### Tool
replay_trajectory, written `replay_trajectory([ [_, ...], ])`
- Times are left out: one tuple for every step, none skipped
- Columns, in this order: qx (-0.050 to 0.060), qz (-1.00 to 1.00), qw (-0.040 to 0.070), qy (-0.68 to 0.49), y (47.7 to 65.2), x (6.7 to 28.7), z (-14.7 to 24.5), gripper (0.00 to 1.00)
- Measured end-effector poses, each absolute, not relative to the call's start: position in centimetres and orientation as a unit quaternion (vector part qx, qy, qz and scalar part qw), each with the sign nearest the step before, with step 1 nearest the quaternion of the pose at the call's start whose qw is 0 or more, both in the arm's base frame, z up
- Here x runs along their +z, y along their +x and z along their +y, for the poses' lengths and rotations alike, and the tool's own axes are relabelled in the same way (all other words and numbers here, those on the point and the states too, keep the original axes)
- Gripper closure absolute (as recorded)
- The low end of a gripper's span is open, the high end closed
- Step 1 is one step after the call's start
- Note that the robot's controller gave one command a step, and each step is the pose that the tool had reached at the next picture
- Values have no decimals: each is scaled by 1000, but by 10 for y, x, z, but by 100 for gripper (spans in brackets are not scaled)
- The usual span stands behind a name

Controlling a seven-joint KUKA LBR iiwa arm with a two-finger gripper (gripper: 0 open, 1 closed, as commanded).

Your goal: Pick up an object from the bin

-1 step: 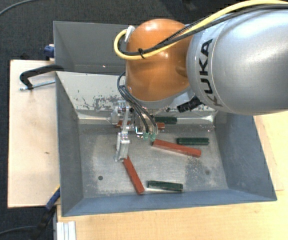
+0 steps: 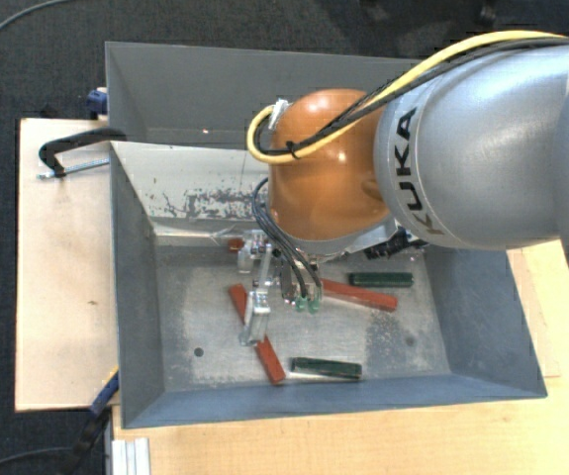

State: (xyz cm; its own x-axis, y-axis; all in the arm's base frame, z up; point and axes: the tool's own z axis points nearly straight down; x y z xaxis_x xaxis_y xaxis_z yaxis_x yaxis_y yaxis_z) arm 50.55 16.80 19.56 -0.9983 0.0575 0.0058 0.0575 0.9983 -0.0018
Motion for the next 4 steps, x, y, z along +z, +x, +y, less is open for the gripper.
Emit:
replay_trajectory([
  [0, -999, 2, 53, 511, 75, 133, 0],
  [1, -969, -5, 248, 529, 121, 57, 0],
  [2, -962, -3, 272, 555, 75, -23, 0],
  [0, -961, -4, 275, 556, 78, -17, 100],
])
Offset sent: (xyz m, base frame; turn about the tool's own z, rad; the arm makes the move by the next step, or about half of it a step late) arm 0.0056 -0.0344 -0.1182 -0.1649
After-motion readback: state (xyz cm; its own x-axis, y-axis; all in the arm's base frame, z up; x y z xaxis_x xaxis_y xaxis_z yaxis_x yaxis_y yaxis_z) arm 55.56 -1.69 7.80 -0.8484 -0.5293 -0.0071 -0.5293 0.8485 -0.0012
